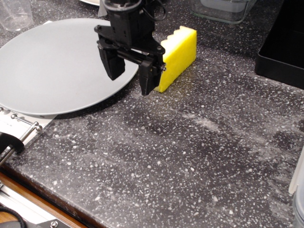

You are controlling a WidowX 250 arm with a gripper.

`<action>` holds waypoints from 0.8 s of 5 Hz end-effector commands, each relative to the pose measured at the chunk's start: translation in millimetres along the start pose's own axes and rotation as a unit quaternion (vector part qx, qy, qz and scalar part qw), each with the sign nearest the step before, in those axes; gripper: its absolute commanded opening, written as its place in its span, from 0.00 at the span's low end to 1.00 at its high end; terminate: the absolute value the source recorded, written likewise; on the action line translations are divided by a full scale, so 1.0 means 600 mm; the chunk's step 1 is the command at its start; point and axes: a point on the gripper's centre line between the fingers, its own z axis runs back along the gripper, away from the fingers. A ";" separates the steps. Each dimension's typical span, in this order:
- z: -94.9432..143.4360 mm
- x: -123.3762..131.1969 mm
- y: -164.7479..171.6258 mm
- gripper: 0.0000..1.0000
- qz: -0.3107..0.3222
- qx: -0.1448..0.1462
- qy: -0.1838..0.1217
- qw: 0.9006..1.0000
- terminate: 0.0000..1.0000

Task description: Pick up sponge and wipe plate

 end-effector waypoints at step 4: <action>0.010 0.161 0.015 1.00 0.114 0.020 -0.042 0.992 0.00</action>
